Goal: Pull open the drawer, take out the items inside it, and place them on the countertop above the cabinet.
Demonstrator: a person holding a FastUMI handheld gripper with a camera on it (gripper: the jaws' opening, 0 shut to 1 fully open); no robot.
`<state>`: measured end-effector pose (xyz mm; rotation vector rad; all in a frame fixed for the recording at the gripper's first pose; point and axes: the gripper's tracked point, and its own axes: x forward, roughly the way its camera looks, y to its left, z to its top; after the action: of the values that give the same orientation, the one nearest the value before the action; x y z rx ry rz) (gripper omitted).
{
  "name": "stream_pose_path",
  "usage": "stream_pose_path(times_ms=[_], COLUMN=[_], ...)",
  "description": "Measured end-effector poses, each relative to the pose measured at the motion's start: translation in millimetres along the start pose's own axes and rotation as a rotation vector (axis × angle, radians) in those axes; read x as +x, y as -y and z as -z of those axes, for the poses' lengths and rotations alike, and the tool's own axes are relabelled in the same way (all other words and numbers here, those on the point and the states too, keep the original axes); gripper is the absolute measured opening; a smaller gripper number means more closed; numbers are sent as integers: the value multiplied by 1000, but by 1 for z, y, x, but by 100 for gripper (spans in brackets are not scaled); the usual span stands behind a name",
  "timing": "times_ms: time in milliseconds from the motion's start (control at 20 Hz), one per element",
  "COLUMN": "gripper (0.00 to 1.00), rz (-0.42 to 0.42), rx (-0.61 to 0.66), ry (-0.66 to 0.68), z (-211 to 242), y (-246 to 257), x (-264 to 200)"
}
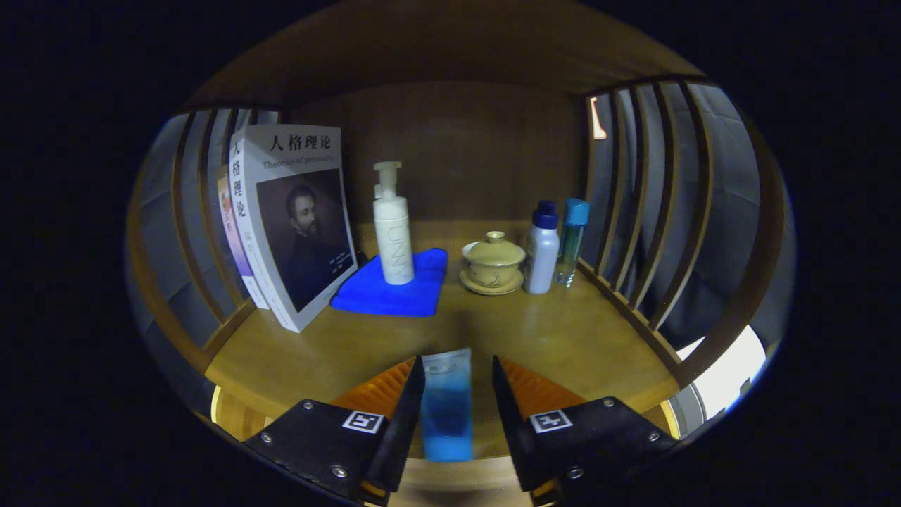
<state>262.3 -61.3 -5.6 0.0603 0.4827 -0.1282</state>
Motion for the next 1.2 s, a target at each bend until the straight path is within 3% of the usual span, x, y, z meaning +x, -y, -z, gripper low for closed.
stream_pose_path(times_ms=[150,250,800,1200], gripper=[89,95,94,94], rz=[-16,-19,-23,-9], rx=[22,35,70,17], ry=[65,105,342,417], z=[-12,-18,-24,-1], y=[5,7,13,13], x=[-15,-32,-152,-214])
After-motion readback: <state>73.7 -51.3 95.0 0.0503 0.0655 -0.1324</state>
